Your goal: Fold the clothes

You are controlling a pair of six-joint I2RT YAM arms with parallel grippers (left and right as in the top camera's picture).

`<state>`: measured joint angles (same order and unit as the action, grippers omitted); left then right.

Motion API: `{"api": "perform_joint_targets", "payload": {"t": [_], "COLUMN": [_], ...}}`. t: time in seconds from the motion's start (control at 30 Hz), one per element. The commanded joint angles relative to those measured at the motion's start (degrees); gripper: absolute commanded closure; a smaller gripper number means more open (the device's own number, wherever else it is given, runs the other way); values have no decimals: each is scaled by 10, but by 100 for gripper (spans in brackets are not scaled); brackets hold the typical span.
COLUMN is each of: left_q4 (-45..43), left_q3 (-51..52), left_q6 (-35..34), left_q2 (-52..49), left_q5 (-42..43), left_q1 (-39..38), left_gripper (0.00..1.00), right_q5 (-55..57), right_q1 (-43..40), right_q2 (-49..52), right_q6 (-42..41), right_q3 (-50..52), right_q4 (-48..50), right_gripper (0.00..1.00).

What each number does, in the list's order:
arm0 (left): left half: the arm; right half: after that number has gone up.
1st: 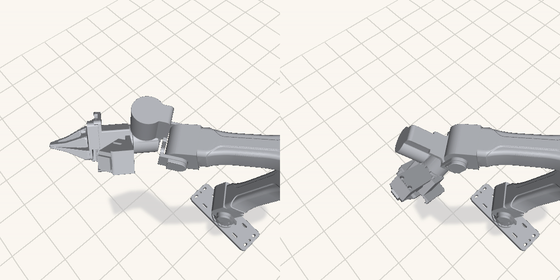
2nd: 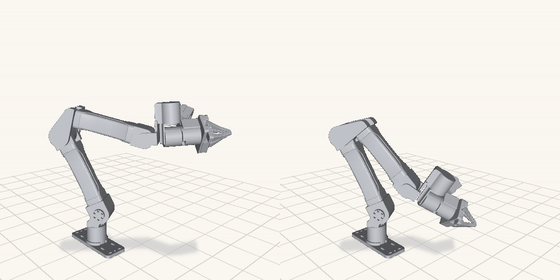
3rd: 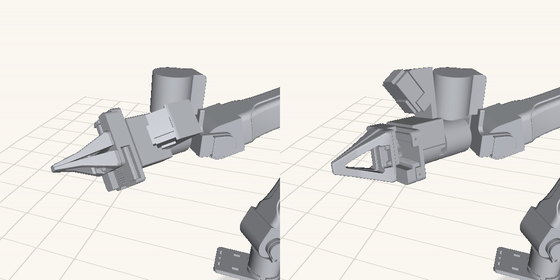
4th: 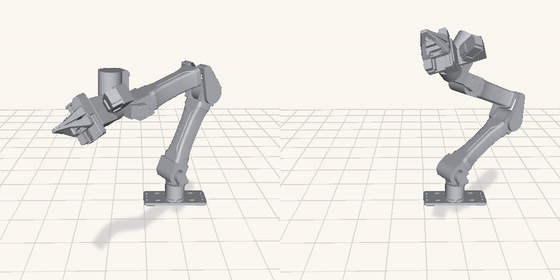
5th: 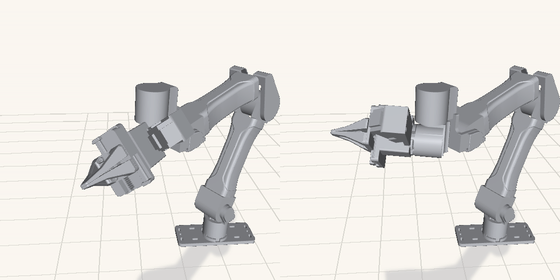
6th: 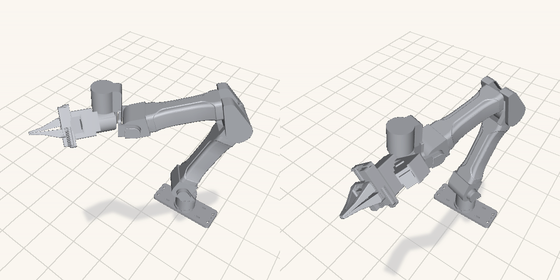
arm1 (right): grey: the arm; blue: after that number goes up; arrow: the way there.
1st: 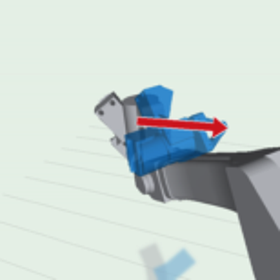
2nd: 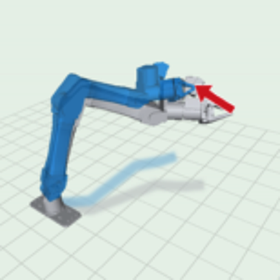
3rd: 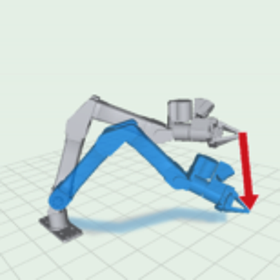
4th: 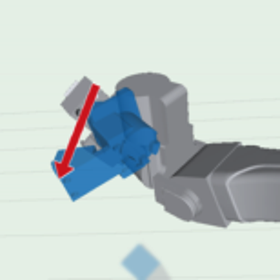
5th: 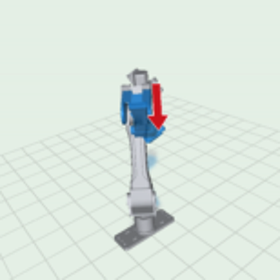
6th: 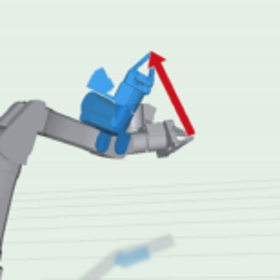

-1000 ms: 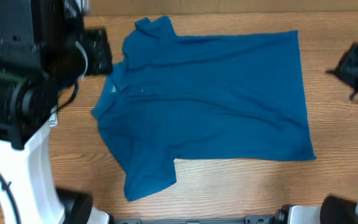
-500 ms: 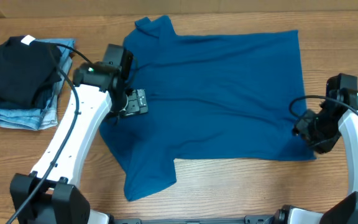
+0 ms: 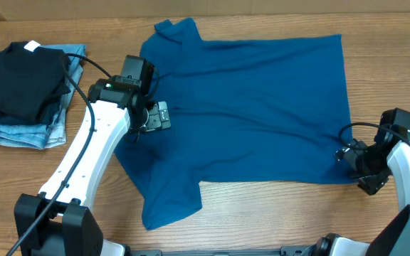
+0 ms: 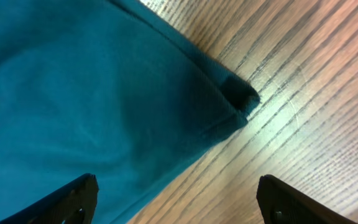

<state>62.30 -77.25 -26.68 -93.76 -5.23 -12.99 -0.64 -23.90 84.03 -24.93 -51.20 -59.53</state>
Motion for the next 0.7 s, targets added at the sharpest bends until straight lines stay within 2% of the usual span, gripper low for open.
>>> {"api": "perform_joint_targets", "payload": {"t": [0.0,0.43,0.57,0.67], "left_q4": [-7,-13,-15,-14], "left_q3": [2,2,2,2], "left_q6": [-1,-1,-1,10], "left_q2": [12,12,12,12], "left_q5": [-14,-14,-14,-16], "left_q1": [3,3,3,3], "left_gripper": [0,0,0,0], "right_q5": [2,7,17,17], "right_q1": [-1,-1,-2,-2], "right_q2": [18,23,23,23], "right_q6": [-7,-24,-27,-39], "right_q3": [15,82,82,82], "right_q4": [15,89,106,109], "right_gripper": [15,30,53,53]}}
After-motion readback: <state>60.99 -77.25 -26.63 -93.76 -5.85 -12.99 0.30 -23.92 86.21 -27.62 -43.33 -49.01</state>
